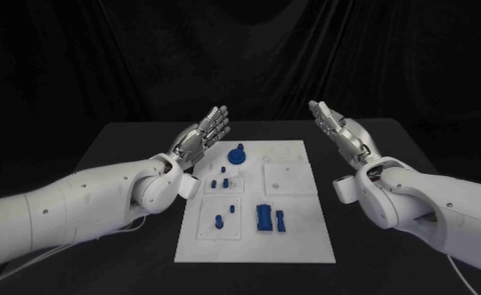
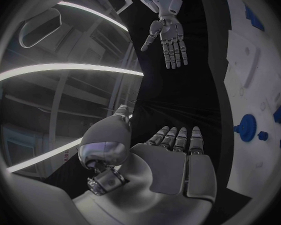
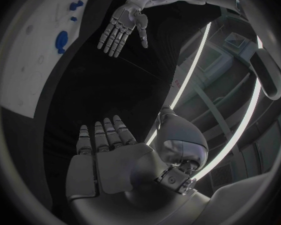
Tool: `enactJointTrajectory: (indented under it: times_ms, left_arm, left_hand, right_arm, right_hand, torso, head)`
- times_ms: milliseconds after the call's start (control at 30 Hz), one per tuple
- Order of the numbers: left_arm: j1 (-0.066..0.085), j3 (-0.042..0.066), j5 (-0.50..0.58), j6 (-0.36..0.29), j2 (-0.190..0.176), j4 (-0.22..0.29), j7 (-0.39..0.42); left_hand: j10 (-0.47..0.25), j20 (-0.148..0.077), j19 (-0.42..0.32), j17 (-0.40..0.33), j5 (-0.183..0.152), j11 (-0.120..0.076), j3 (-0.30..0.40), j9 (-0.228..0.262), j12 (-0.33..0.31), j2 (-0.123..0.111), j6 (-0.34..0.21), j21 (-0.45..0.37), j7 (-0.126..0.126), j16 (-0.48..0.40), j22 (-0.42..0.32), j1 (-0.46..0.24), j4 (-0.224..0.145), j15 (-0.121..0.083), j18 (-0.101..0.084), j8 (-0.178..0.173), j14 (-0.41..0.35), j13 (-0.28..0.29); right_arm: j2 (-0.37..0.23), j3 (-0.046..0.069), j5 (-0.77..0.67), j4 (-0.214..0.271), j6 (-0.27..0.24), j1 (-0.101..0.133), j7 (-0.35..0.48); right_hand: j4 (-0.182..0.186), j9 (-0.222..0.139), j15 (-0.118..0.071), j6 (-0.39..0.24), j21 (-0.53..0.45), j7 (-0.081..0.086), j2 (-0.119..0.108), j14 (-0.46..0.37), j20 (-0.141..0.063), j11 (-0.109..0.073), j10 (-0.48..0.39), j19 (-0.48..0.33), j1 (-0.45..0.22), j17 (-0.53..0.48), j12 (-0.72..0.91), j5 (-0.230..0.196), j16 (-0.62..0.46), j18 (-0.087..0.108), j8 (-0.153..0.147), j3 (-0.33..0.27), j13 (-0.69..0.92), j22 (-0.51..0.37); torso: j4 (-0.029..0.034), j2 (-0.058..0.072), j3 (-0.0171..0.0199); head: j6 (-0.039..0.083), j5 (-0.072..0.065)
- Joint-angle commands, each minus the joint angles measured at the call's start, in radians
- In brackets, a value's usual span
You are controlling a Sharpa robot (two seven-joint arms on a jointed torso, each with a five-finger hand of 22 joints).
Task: Assemble the parts on the task board
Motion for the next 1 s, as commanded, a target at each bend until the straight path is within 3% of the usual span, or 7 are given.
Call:
enactJointTrajectory:
  times_ms: [33, 67, 100, 167, 200, 500, 1000]
  left_arm:
    - [-0.008, 0.019, 0.052, -0.24, 0.011, 0.032, -0.035]
    - [-0.01, 0.026, 0.058, -0.272, 0.014, 0.041, -0.041]
    - [-0.013, 0.033, 0.063, -0.303, 0.017, 0.05, -0.046]
    - [-0.017, 0.047, 0.073, -0.365, 0.023, 0.068, -0.056]
    - [-0.021, 0.058, 0.081, -0.411, 0.028, 0.082, -0.064]
    - [-0.037, 0.108, 0.118, -0.63, 0.05, 0.146, -0.101]
    - [-0.041, 0.122, 0.128, -0.692, 0.056, 0.164, -0.112]
  left_hand:
    - [0.0, -0.063, 0.0, -0.002, -0.054, -0.008, 0.035, -0.002, -0.003, -0.035, -0.012, -0.007, -0.002, -0.004, -0.002, -0.199, -0.042, -0.01, -0.082, -0.005, 0.0, -0.001]
    - [0.0, -0.063, 0.0, -0.002, -0.058, -0.008, 0.106, -0.002, -0.003, -0.038, -0.012, -0.007, -0.002, -0.004, -0.002, -0.215, -0.045, -0.01, -0.082, -0.005, 0.0, -0.001]
    - [0.0, -0.063, 0.0, -0.002, -0.063, -0.008, 0.106, -0.002, -0.003, -0.109, -0.012, -0.007, -0.002, -0.004, -0.002, -0.231, -0.049, -0.01, -0.082, -0.005, 0.0, -0.001]
    - [0.0, -0.063, 0.0, -0.002, -0.069, -0.008, 0.106, -0.002, -0.003, -0.109, -0.012, -0.007, -0.002, -0.004, -0.002, -0.255, -0.055, -0.01, -0.082, -0.005, 0.0, -0.001]
    - [0.0, -0.063, 0.0, -0.002, -0.075, -0.008, 0.106, -0.002, -0.003, -0.109, -0.012, -0.007, -0.002, -0.004, -0.002, -0.274, -0.128, -0.01, -0.082, -0.005, 0.0, -0.001]
    - [0.0, -0.063, 0.0, -0.002, -0.166, -0.008, 0.106, -0.002, -0.003, -0.109, -0.012, -0.007, -0.002, -0.004, -0.002, -0.373, -0.128, -0.01, -0.082, -0.005, 0.0, -0.001]
    - [0.0, -0.063, 0.0, -0.002, -0.166, -0.008, 0.106, -0.002, -0.003, -0.109, -0.012, -0.007, -0.002, -0.004, -0.002, -0.482, -0.128, -0.01, -0.082, -0.005, 0.0, -0.001]
  right_arm:
    - [0.027, 0.022, 0.222, -0.015, -0.125, -0.022, 0.056]
    - [0.035, 0.03, 0.245, -0.019, -0.136, -0.028, 0.061]
    - [0.042, 0.037, 0.265, -0.022, -0.146, -0.033, 0.065]
    - [0.055, 0.049, 0.301, -0.028, -0.163, -0.042, 0.072]
    - [0.063, 0.056, 0.323, -0.031, -0.174, -0.048, 0.077]
    - [0.079, 0.071, 0.367, -0.039, -0.195, -0.059, 0.086]
    - [0.079, 0.071, 0.367, -0.039, -0.195, -0.059, 0.086]
  right_hand:
    - [-0.043, -0.103, -0.019, -0.082, -0.006, -0.004, -0.005, -0.045, -0.039, -0.014, -0.051, -0.038, -0.171, -0.003, -0.102, -0.051, -0.011, -0.03, -0.012, 0.104, -0.04, -0.05]
    - [-0.047, -0.103, -0.019, -0.089, -0.006, -0.004, -0.005, -0.047, -0.043, -0.014, -0.056, -0.038, -0.185, -0.003, -0.102, -0.051, -0.011, -0.03, -0.012, 0.104, -0.04, -0.05]
    - [-0.052, -0.103, -0.019, -0.095, -0.006, -0.004, -0.005, -0.051, -0.045, -0.014, -0.059, -0.038, -0.198, -0.003, -0.102, -0.051, -0.011, -0.101, -0.012, 0.104, -0.04, -0.05]
    - [-0.057, -0.103, -0.019, -0.105, -0.006, -0.004, -0.005, -0.057, -0.119, -0.014, -0.066, -0.038, -0.22, -0.003, -0.102, -0.051, -0.011, -0.101, -0.012, 0.104, -0.04, -0.05]
    - [-0.06, -0.103, -0.019, -0.113, -0.006, -0.004, -0.005, -0.06, -0.119, -0.014, -0.072, -0.038, -0.235, -0.003, -0.102, -0.051, -0.011, -0.101, -0.012, 0.104, -0.04, -0.05]
    - [-0.132, -0.103, -0.019, -0.154, -0.006, -0.004, -0.005, -0.139, -0.119, -0.014, -0.16, -0.038, -0.321, -0.003, -0.102, -0.051, -0.011, -0.101, -0.012, 0.104, -0.04, -0.05]
    - [-0.132, -0.103, -0.019, -0.251, -0.006, -0.004, -0.005, -0.139, -0.119, -0.014, -0.16, -0.038, -0.411, -0.003, -0.102, -0.051, -0.011, -0.101, -0.012, 0.104, -0.04, -0.05]
  torso:
    - [0.0327, -0.027, -0.0018]
    - [0.0364, -0.03, -0.002]
    - [0.0396, -0.033, -0.0022]
    - [0.0449, -0.037, -0.0025]
    - [0.0479, -0.04, -0.0027]
    - [0.0517, -0.043, -0.0029]
    - [0.0517, -0.043, -0.0029]
  head:
    - [0.052, -0.041]
    - [0.061, -0.049]
    - [0.069, -0.056]
    - [0.082, -0.067]
    - [0.09, -0.073]
    - [0.099, -0.081]
    - [0.099, -0.081]
